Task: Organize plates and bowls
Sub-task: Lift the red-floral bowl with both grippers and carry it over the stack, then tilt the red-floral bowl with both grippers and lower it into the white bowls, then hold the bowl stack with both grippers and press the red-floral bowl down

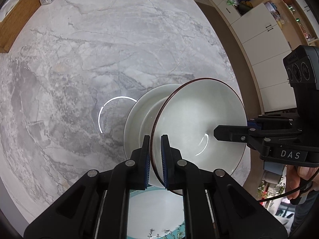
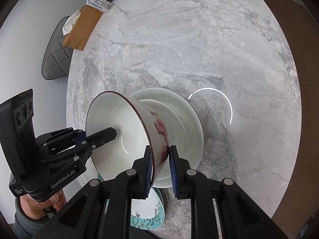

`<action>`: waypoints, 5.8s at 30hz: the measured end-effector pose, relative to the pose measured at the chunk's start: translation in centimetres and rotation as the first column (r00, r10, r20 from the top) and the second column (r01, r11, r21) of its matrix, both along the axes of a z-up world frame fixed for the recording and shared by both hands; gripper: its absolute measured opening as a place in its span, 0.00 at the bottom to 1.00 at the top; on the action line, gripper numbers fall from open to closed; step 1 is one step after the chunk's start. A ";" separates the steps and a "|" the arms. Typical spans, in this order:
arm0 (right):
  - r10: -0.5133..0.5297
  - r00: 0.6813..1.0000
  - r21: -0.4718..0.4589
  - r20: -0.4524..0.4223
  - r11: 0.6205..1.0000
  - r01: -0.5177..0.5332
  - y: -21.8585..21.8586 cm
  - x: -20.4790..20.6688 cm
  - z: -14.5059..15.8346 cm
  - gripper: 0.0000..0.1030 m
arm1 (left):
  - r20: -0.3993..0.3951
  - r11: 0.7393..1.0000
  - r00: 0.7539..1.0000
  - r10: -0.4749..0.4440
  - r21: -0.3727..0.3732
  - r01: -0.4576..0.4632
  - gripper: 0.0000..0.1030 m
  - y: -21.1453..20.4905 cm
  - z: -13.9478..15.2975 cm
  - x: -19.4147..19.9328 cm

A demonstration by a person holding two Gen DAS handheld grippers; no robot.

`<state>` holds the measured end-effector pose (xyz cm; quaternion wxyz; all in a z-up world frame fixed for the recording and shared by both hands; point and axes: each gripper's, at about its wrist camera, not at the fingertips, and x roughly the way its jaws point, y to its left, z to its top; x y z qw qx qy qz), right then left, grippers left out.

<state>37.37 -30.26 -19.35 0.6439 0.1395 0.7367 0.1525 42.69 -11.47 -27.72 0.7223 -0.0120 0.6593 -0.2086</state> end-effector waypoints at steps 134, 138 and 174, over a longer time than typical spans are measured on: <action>0.007 0.987 -0.134 0.163 0.991 0.016 -3.8 -1.5 -2.3 0.49 | -0.082 0.962 0.970 0.227 -0.133 -0.237 0.78 10.6 -4.7 0.0; 0.006 0.990 -0.116 0.142 0.993 0.010 -3.5 -1.6 -3.5 0.44 | -0.057 0.964 0.976 0.212 -0.154 -0.219 0.80 9.7 -5.3 0.5; 0.049 0.990 -0.051 0.136 0.998 -0.042 -1.5 -1.1 -6.6 0.11 | -0.043 0.992 0.995 0.095 -0.083 -0.098 0.27 3.7 -8.8 2.6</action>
